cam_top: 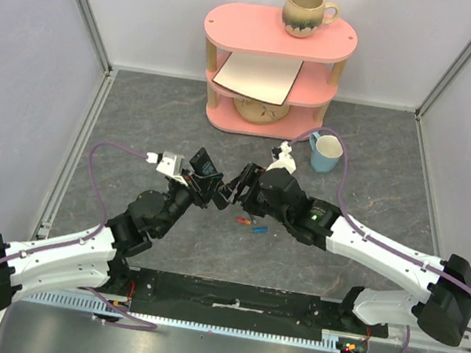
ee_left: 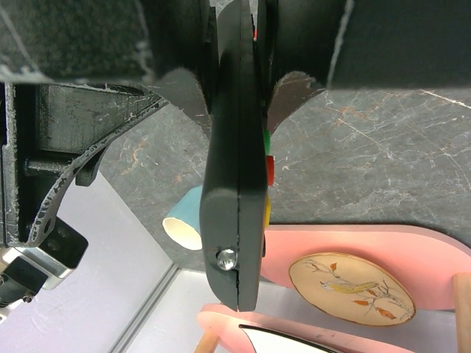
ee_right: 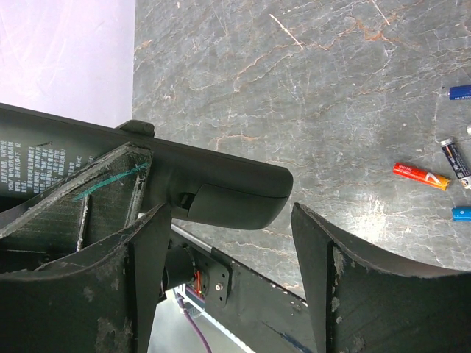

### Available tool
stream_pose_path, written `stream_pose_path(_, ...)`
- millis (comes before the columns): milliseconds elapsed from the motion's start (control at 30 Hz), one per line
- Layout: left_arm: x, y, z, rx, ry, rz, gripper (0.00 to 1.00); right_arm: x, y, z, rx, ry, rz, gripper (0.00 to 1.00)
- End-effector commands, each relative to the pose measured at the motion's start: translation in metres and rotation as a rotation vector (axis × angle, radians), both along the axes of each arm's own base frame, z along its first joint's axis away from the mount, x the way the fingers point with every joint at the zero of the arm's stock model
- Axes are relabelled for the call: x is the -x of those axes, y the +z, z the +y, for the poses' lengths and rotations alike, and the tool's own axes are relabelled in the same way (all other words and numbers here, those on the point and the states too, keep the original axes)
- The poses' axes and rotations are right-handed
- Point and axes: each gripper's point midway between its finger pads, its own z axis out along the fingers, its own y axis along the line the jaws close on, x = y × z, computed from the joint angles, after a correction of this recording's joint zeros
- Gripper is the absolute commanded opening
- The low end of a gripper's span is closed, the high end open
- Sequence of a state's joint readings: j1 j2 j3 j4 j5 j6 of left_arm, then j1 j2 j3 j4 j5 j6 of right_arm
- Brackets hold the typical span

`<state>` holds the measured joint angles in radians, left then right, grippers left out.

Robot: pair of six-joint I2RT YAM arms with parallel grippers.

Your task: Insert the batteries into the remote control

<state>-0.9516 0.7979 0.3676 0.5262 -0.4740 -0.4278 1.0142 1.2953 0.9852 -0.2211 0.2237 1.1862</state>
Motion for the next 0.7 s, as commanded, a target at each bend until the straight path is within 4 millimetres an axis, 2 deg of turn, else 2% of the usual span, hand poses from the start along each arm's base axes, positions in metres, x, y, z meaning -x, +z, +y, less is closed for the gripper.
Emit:
stream_pose_path(0, -0.002, 0.041, 0.006, 0.073, 0.042, -0.08, 0.02, -0.007, 0.012, 0.002, -0.045, -0.037, -0.014, 0.74)
stream_pose_path(667, 0.004, 0.054, 0.002, 0.095, 0.018, -0.122, 0.02, -0.012, -0.003, 0.0, -0.04, -0.08, 0.026, 0.72)
